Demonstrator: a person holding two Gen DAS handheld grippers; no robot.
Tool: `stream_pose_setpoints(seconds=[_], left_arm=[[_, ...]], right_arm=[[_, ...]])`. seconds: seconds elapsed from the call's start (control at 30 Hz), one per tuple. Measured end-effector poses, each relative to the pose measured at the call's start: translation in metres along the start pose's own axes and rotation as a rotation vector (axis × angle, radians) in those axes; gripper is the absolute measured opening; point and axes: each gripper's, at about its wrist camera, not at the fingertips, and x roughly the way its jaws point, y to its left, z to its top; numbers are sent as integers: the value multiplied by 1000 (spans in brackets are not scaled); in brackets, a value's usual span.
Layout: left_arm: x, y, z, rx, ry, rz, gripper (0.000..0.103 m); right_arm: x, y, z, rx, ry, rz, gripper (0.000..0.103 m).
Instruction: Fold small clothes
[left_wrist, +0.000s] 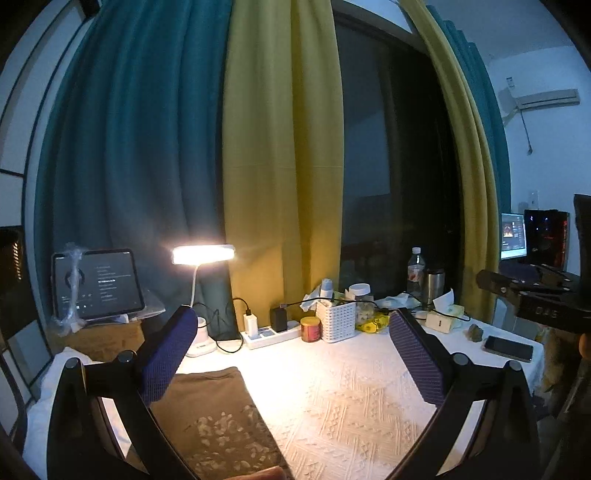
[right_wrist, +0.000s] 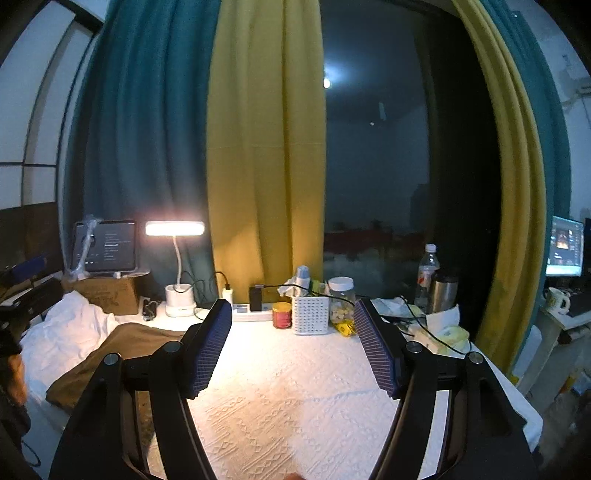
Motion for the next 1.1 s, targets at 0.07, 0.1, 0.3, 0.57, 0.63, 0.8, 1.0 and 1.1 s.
stream_pose_setpoints(seconds=[0.07,0.1,0.3,0.57,0.63,0.8,1.0,1.1], left_arm=[[0,1,-1,-13,6,-1,102],[1,4,-2,-25,12,-4,102],[2,12,-6,-53,24,14,102],[-2,13,-10,-53,19,42,102],[-2,13,-11,-52,19,49,102],[0,14,-13,-62,33,45,102],[2,14,-13,-69,44,45,102],[2,12,-13,-68,45,44,102]], right_arm=[[3,1,-2,13,18,-4,72],[5,2,-2,16,27,1,72],[8,17,-6,-19,46,28,72],[13,27,-7,-28,58,55,72],[13,28,-7,-29,58,58,72],[13,29,-8,-31,58,58,72],[13,29,-8,-29,56,58,72],[14,28,-9,-27,56,54,72]])
